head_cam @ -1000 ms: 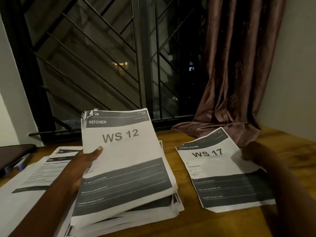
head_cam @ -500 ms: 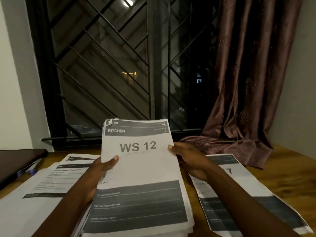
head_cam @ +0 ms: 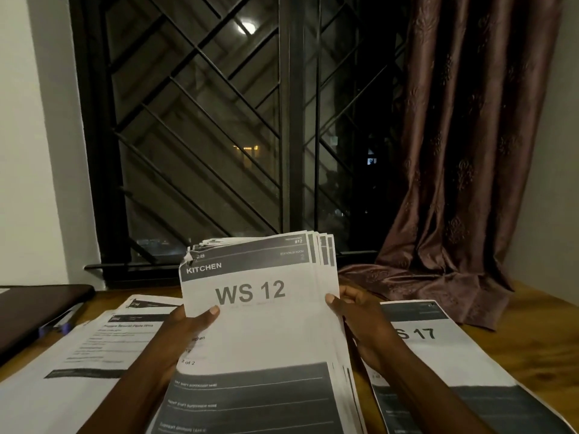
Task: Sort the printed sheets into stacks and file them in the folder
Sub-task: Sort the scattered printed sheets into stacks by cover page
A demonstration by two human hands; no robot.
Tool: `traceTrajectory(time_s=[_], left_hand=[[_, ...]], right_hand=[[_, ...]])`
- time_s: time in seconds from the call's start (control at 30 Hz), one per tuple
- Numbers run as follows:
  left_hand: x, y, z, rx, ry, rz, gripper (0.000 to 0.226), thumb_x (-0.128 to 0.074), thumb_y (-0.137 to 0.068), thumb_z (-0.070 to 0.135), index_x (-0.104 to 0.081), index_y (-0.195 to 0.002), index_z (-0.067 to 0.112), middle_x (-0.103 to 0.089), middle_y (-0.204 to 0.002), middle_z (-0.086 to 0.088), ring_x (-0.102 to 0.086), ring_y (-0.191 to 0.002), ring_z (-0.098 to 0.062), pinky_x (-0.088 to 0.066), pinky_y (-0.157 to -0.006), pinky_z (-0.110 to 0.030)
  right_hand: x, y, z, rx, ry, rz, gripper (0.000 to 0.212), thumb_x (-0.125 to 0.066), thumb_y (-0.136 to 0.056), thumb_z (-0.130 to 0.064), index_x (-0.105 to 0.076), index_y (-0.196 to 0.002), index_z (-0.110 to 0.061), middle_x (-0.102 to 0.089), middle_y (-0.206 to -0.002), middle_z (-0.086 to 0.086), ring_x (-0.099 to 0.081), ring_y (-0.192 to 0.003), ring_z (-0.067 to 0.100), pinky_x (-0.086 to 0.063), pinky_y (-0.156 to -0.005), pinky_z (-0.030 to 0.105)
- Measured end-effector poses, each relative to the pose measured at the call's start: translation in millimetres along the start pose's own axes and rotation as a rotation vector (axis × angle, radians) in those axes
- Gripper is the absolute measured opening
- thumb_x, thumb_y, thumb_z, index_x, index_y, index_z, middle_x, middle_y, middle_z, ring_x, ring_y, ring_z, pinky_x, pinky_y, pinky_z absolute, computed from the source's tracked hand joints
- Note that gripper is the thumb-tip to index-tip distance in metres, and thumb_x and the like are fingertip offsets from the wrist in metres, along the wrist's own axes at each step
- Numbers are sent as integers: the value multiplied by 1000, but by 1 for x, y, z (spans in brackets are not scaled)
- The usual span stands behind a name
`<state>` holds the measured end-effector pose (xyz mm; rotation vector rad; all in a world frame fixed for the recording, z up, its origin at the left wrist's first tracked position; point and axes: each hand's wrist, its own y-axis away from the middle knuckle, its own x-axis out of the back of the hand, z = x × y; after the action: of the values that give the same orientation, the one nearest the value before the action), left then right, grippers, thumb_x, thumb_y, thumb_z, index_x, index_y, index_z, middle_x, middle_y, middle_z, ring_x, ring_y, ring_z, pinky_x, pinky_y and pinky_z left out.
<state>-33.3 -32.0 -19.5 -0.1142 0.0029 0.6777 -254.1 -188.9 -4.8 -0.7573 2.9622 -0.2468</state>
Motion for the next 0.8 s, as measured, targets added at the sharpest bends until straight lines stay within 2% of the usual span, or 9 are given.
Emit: traceTrajectory(time_s=[0.1, 0.23, 0.4, 0.5, 0.57, 0.63, 0.7, 0.73, 0.8], left_hand=[[1, 0, 0, 13, 6, 7, 22, -64, -88, 20, -61, -109, 16, -77, -91, -5, -73, -76, -28, -52, -55, -29], [-1, -2, -1, 4, -16, 21, 18, -63, -89, 21, -60, -106, 18, -76, -79, 2, -73, -67, -23, -50, -49, -26], [0, -6, -3, -5, -21, 20, 13, -63, -89, 21, -60, -102, 20, -75, -73, 8, -72, -65, -19, -49, -50, -26], [0, -5, -1, -16, -34, 34, 16, -64, -89, 21, -60, -104, 19, -75, -79, 6, -71, -69, -23, -48, -54, -28], [1, -6, -2, -17, -23, 35, 18, -64, -88, 21, -60, -105, 18, -74, -84, 2, -71, -69, -23, -48, -50, -27], [1, -6, -2, -19, -32, 33, 16, -63, -89, 21, -60, -104, 19, -74, -82, 3, -71, -64, -20, -48, -47, -25], [1, -6, -2, -16, -47, 16, 15, -62, -89, 22, -59, -104, 20, -75, -76, 7, -72, -62, -18, -48, -46, -24], [3, -8, -3, -13, -67, 11, 16, -62, -89, 22, -58, -105, 20, -75, -75, 8, -72, -62, -17, -49, -47, -25], [4, -7, -2, -8, -76, -4, 23, -62, -89, 23, -58, -111, 18, -76, -85, 5, -73, -69, -20, -50, -53, -28]], right_hand=[[3, -2, 1, 11, -60, 67, 10, -71, -82, -15, -67, -90, -13, -73, -96, 1, -69, -84, 17, -54, -67, 26], [7, -4, 3, 72, -85, 85, 19, -77, -76, -11, -68, -93, -9, -73, -96, 2, -70, -85, 16, -54, -66, 22], [7, -7, 5, 96, -103, 50, 21, -72, -81, -16, -65, -101, -16, -71, -107, 3, -69, -95, 19, -55, -86, 36], [5, -5, 4, 217, -6, 111, 41, -73, -80, -20, -53, -115, -23, -66, -110, -6, -64, -97, 10, -53, -78, 24], [6, -6, 4, 327, 101, 146, 52, -73, -81, -22, -44, -123, -28, -61, -112, -12, -61, -99, 5, -51, -76, 19], [3, -6, 3, 268, 90, 27, 48, -73, -80, -29, -51, -123, -27, -62, -116, -9, -61, -104, 10, -53, -82, 25], [0, -9, 6, 110, -24, -104, 45, -76, -75, -35, -63, -115, -20, -67, -117, -1, -64, -107, 18, -52, -95, 40], [-1, -10, 8, 59, -68, -120, 34, -75, -78, -29, -67, -108, -16, -69, -115, 4, -66, -106, 22, -49, -98, 44], [0, -10, 10, 20, -126, -86, 14, -71, -82, -15, -71, -94, -9, -71, -109, 13, -67, -100, 32, -49, -97, 48]])
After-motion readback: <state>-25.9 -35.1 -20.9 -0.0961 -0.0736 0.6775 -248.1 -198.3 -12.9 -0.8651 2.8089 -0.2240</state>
